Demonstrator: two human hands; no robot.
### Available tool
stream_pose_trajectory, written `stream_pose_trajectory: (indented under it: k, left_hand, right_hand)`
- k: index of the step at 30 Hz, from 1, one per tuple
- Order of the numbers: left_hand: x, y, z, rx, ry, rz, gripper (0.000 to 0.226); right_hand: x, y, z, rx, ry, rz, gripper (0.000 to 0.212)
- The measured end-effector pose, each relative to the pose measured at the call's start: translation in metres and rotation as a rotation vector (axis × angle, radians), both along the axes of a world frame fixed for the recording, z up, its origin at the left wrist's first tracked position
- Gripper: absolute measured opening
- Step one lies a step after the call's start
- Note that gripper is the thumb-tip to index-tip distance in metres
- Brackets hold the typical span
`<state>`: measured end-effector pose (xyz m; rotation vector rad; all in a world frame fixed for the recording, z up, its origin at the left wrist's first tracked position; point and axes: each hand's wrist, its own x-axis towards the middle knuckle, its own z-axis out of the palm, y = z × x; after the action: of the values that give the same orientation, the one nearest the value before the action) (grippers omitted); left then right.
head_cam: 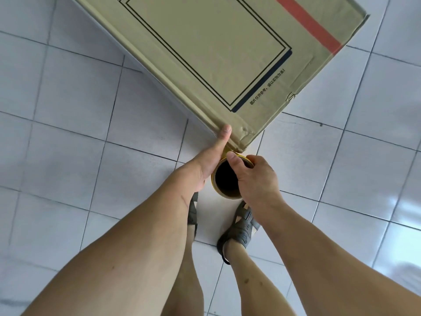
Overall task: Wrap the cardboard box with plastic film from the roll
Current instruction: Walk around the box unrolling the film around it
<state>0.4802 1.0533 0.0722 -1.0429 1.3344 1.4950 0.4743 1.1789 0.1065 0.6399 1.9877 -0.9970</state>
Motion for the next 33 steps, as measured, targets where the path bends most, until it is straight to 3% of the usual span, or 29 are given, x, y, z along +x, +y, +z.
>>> stream_pose_trajectory:
  k: [2, 5, 11, 18, 21, 24, 29, 33]
  left_hand:
    - [0.004, 0.004, -0.002, 0.01, -0.005, 0.046, 0.106]
    - [0.014, 0.011, -0.008, 0.073, -0.03, 0.131, 0.134]
    - [0.013, 0.029, -0.017, 0.047, 0.022, 0.245, 0.122]
    - [0.02, 0.048, -0.024, 0.152, 0.015, 0.555, 0.145]
    - [0.024, 0.062, -0.039, 0.18, 0.033, 0.681, 0.155]
    - [0.015, 0.073, -0.029, 0.139, 0.064, 0.774, 0.142]
    - [0.002, 0.088, -0.018, 0.073, 0.059, 0.954, 0.102]
    - [-0.005, 0.108, -0.011, 0.061, 0.016, 1.101, 0.096]
  right_hand:
    - [-0.001, 0.006, 0.003, -0.013, 0.002, -0.004, 0.07]
    - [-0.004, 0.014, 0.002, -0.029, 0.043, 0.087, 0.076]
    - [-0.016, 0.021, -0.001, 0.038, 0.001, 0.159, 0.093]
    - [-0.036, 0.026, 0.003, 0.099, -0.035, 0.41, 0.09]
    - [-0.051, 0.043, 0.001, 0.036, -0.06, 0.412, 0.071]
    - [-0.061, 0.058, 0.001, -0.083, -0.084, 0.355, 0.051]
    - [-0.074, 0.066, -0.006, -0.106, -0.154, 0.384, 0.066]
    - [-0.092, 0.065, -0.004, -0.078, -0.11, 0.461, 0.064]
